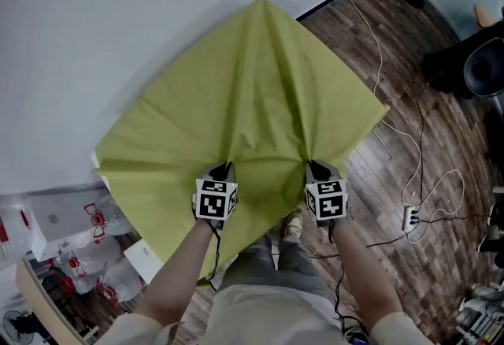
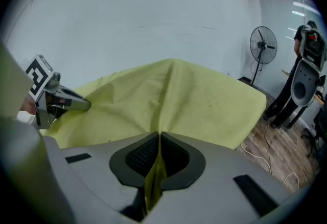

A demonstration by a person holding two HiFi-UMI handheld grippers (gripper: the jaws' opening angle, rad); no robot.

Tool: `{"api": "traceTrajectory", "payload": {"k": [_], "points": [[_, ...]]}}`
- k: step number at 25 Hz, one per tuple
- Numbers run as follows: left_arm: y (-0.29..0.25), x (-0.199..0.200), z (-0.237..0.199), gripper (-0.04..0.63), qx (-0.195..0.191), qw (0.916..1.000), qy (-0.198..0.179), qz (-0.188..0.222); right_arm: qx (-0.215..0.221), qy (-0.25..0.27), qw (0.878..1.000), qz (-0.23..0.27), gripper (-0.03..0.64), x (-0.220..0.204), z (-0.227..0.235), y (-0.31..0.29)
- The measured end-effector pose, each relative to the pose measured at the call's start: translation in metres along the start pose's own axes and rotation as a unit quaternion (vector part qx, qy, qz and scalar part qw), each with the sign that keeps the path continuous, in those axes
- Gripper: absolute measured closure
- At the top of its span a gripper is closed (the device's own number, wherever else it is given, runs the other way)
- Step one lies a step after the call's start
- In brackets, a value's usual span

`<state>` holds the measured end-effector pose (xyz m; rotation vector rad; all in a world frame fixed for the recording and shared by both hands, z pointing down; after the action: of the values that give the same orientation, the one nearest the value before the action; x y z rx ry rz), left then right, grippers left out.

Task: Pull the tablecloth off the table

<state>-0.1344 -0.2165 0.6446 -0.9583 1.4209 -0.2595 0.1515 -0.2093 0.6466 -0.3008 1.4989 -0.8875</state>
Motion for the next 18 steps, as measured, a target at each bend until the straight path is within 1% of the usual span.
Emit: {"api": "traceTrajectory", "payload": {"k": [4,7,9,12,15,18], "points": [[0.03,0.001,0.006,0.574,0.009,0.9996,0.009,0.024,0.032,-0.011,0.999,-0.013,0.58,-0.005,-0.009,0.015],[0.054,0.007,0.013,0.574,0.008,0.9991,0.008,0.041,0.048,-0.021,0.999,0.0,0.58,-0.001,-0.014,0.04],[0.07,0.015,0.016,0.575,0.013,0.9983,0.005,0.056,0.052,-0.031,0.998,0.024,0.581,0.006,-0.018,0.062],[0.091,0.029,0.022,0.574,0.02,0.9965,0.017,0.079,0.055,-0.046,0.995,0.065,0.58,0.021,-0.022,0.094],[0.11,0.046,0.031,0.574,0.021,0.9943,0.016,0.104,0.056,-0.042,0.992,0.101,0.581,0.04,-0.022,0.124],[0.134,0.07,0.039,0.574,0.018,0.9898,0.008,0.141,0.062,-0.034,0.987,0.141,0.581,0.065,-0.016,0.154]]}}
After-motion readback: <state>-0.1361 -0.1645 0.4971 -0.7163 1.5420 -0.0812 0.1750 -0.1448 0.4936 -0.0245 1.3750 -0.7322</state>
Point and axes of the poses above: the fingertips, and each gripper's own axes: y backward along the fingers, z to its right, x out of its top, the point moved 10 cm from there along y, backward along the fingers, and after that the axes turned 8 degrees about z, right-handed, at the moved point
